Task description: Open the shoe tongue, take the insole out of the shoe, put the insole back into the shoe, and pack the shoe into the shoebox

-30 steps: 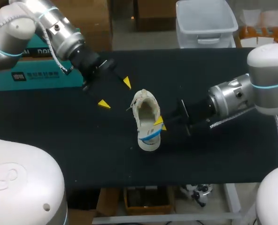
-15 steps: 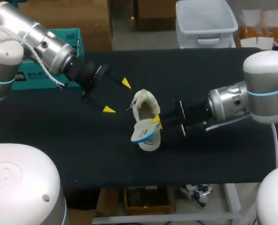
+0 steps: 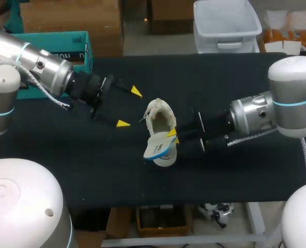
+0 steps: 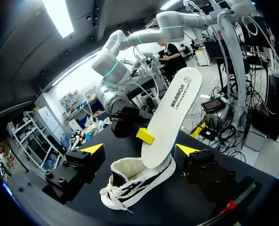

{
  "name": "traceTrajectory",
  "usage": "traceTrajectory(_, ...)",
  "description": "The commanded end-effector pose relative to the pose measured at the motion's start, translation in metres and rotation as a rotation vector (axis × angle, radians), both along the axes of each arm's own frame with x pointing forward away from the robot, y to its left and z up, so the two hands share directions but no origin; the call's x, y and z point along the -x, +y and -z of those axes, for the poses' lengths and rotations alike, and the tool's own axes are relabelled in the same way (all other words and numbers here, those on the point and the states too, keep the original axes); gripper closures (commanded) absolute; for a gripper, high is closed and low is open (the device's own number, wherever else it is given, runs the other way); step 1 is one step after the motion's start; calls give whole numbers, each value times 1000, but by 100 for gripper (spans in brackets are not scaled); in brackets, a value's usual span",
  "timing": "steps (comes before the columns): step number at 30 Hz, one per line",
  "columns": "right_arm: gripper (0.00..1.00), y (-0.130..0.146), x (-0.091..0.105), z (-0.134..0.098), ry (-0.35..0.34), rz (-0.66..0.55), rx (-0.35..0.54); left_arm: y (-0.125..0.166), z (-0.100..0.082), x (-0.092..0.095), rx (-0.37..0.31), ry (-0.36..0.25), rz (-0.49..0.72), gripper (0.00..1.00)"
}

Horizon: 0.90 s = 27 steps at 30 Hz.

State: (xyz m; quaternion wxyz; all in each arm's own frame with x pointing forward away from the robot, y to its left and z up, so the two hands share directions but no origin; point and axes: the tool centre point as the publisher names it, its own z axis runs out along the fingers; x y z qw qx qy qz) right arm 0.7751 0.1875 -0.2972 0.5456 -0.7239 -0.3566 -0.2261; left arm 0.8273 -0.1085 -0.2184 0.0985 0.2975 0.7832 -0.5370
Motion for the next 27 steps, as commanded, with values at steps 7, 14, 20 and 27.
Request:
traceTrajectory(7,100,-4,1,14,-31,79,-94,-6,12,23,93,-129,-95,0)
traceTrajectory(14,100,0,3,17,-9,139,-142,-12,19,26,114,-176,-92,0)
traceTrajectory(20,100,6,-5,21,-6,155,-158,-21,27,28,109,-231,-94,0)
traceTrajectory(27,100,4,-21,27,3,166,-183,-25,36,22,116,-254,-90,0)
